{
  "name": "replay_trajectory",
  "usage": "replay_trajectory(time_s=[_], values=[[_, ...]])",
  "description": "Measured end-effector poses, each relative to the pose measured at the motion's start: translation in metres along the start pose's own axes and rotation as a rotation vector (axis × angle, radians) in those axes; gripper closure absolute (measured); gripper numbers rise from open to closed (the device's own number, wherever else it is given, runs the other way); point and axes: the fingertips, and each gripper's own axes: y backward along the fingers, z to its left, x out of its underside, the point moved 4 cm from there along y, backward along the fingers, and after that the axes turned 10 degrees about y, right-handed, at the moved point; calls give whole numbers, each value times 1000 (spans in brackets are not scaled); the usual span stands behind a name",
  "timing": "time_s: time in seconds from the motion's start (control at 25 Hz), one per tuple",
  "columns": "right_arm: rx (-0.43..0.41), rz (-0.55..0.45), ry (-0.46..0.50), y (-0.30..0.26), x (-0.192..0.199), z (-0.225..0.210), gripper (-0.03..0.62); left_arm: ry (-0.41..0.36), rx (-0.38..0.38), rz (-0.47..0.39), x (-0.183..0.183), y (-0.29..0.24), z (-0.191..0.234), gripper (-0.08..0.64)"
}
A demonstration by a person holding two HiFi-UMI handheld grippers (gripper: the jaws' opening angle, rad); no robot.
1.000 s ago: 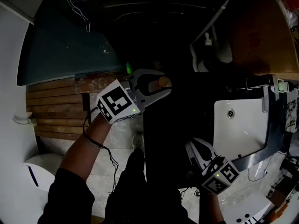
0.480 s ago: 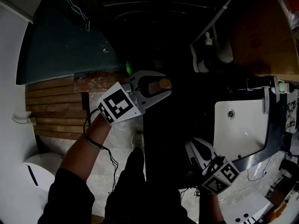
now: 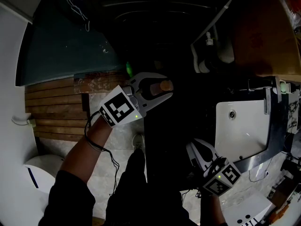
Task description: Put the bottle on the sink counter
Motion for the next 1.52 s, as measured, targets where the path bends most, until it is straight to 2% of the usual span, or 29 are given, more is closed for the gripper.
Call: replay_trajectory(time_s=[0.28,0.52,0.72,0.92,1.28,1.52], values=[[1,2,-17,-5,-1,6,568,-6,2,-1,2,1,0,422],[-4,-2,39,-1,0,5,568,4,3,-13,2,2,0,419],[4,-11,-24,-4,-7,17,568,18,8,-8,1,1,0,415],[-11,-9,65,5,-2,13,568,25,7,-14,-4,3,-1,402],[-14,-31,80,12,-9,22,568,3,-3,-3,-16,11,-7,393],[-17,-57,104,18,-19,32,568,-17,-17,-25,-36,23,-14,393]])
